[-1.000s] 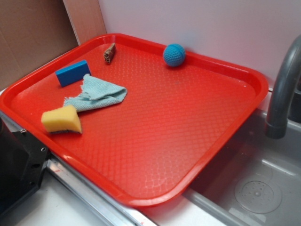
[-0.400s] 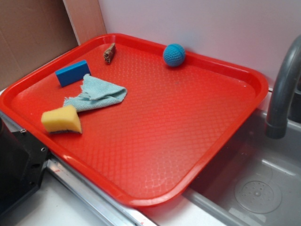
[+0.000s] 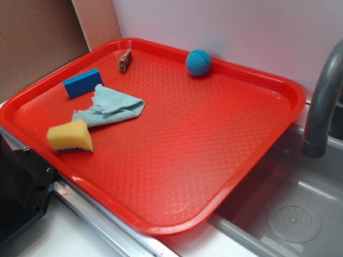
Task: Grab the wood chip.
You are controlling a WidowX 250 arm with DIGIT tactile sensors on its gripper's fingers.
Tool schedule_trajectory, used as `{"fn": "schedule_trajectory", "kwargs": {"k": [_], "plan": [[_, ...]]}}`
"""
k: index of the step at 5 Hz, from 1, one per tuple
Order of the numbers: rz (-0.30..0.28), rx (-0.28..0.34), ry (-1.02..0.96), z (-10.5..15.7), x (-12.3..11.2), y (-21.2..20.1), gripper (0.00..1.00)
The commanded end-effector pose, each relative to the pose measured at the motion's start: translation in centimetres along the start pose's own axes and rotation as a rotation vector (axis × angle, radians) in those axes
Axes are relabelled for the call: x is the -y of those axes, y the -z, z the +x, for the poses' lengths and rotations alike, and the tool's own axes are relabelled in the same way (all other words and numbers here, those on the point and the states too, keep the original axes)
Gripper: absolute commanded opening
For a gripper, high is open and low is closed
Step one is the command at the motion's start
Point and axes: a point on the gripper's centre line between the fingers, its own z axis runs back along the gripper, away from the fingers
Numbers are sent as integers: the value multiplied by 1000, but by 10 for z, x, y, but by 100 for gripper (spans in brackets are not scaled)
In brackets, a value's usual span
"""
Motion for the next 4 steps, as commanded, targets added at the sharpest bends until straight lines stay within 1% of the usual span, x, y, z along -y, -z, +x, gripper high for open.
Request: {"fn": "schedule_trajectory", "kwargs": {"k": [1, 2, 3, 4], "plan": [[47, 229, -296, 58, -21, 43, 100], [41, 245, -312, 83, -26, 75, 100], [92, 220, -298, 108, -31, 114, 100], [146, 179, -292, 122, -38, 146, 100]]}}
